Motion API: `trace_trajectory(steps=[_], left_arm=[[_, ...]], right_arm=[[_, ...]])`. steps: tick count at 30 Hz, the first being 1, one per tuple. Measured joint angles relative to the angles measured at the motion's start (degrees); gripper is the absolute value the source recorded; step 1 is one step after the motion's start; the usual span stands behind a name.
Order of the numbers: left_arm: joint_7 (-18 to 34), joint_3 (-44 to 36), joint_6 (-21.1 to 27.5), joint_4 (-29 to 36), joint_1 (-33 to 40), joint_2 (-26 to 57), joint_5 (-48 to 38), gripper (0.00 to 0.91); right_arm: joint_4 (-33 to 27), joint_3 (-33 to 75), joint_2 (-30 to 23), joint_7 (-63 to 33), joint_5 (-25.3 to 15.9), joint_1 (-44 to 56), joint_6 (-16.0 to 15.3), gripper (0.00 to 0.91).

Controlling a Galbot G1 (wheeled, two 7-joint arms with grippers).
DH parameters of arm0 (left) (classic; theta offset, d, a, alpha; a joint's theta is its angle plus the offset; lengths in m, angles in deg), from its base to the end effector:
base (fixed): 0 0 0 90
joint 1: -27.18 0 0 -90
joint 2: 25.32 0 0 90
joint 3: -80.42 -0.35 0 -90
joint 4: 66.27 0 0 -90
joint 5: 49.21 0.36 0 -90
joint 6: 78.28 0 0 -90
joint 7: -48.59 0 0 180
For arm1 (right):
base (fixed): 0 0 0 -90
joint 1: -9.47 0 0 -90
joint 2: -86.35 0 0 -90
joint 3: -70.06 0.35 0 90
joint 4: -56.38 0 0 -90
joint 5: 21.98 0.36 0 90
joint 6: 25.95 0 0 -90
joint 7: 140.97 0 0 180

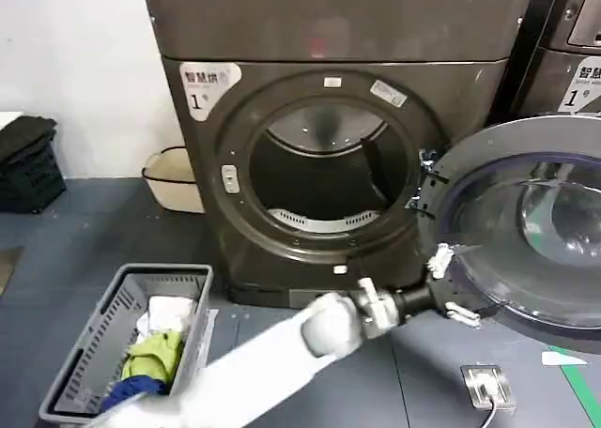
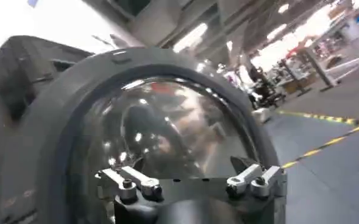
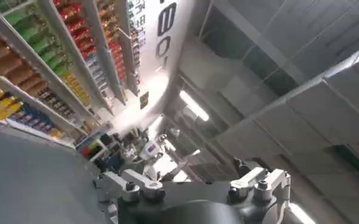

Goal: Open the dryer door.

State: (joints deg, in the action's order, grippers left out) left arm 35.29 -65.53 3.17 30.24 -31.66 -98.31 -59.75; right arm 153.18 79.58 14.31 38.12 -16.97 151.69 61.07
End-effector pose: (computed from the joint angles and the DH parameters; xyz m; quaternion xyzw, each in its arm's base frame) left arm 0.3692 -0.1929 -0.2236 0.5487 0.7925 0.1413 0.2256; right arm -0.1814 -0.4301 -0.0658 -0.6280 -0.6460 0.4159 0.1235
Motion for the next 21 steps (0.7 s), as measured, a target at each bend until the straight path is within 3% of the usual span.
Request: trace_trajectory(steps=[5, 14, 21], left_arm=[[0.45, 8.65, 5.35, 11.26, -7.79, 10.16, -6.55, 0.907], [8.88, 30.57, 15.08, 26.33, -27.77, 25.27, -13.86, 0.907], [21.18, 45.11, 31.53, 30.79, -37.37, 27.94, -26.18, 0.907]], right_arm=[[1.97, -0.61, 0.20, 0.38, 1.76, -0.98, -3.16, 0.907], [5.02, -2.87, 1.90, 1.94, 2.00, -4.13, -3.39, 0.907], [4.74, -5.47, 3.53, 2.54, 1.95, -6.68, -3.30, 0.907]])
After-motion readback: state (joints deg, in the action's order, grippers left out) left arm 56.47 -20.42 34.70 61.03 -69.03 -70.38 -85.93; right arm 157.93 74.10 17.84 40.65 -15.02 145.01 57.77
